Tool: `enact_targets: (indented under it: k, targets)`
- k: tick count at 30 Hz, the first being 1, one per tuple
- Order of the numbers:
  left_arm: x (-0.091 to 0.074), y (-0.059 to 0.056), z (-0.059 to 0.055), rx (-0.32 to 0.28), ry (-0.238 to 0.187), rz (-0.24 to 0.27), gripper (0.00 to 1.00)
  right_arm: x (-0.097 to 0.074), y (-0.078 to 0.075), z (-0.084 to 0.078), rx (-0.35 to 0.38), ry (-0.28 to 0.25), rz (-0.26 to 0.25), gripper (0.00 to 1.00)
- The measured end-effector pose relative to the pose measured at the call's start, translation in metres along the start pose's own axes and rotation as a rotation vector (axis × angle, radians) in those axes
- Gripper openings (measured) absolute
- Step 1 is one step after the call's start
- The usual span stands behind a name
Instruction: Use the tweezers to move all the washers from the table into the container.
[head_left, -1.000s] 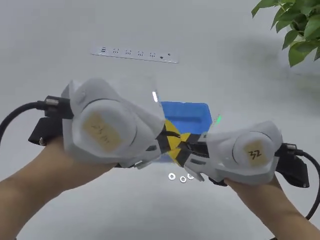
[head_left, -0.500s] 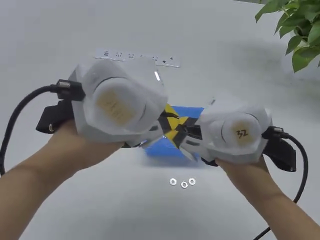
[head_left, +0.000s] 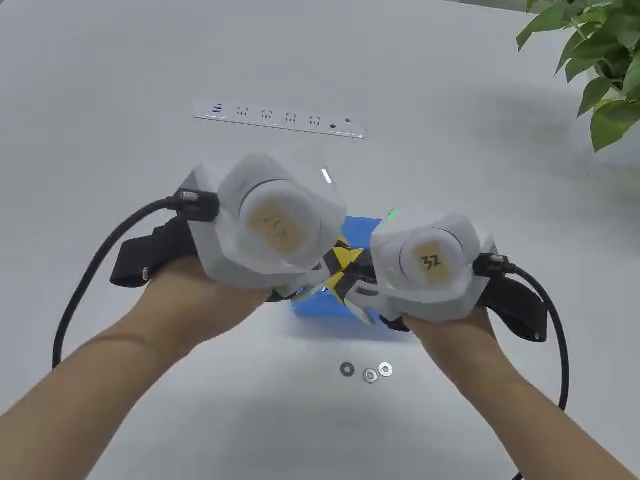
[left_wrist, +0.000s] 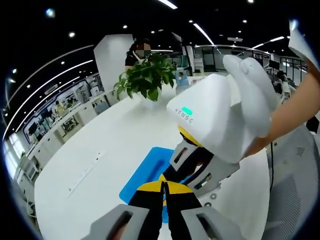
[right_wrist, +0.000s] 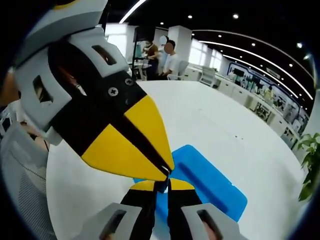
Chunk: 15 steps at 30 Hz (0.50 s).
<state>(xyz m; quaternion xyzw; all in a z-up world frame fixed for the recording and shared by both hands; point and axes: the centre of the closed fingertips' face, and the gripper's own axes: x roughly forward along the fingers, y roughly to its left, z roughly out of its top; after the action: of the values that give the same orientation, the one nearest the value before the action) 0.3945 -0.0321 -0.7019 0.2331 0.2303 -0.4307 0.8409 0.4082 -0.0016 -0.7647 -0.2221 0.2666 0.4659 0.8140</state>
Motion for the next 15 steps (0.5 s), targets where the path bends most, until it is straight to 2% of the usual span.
enact_targets:
  k: [3,8,13,15]
  targets:
    - [0.002,0.000,-0.004,0.000,0.013,-0.001,0.00,0.004,0.002,-0.003,0.004,0.018,0.019,0.04]
    - [0.006,-0.003,-0.011,0.002,0.030,-0.001,0.00,0.010,0.005,-0.009,-0.011,0.046,0.021,0.04]
    - [0.004,-0.003,-0.010,0.013,0.025,0.001,0.00,0.007,0.004,-0.009,0.022,0.036,0.007,0.05]
    - [0.001,-0.004,-0.007,0.016,0.017,0.009,0.00,0.003,0.002,-0.006,0.038,0.021,-0.026,0.05]
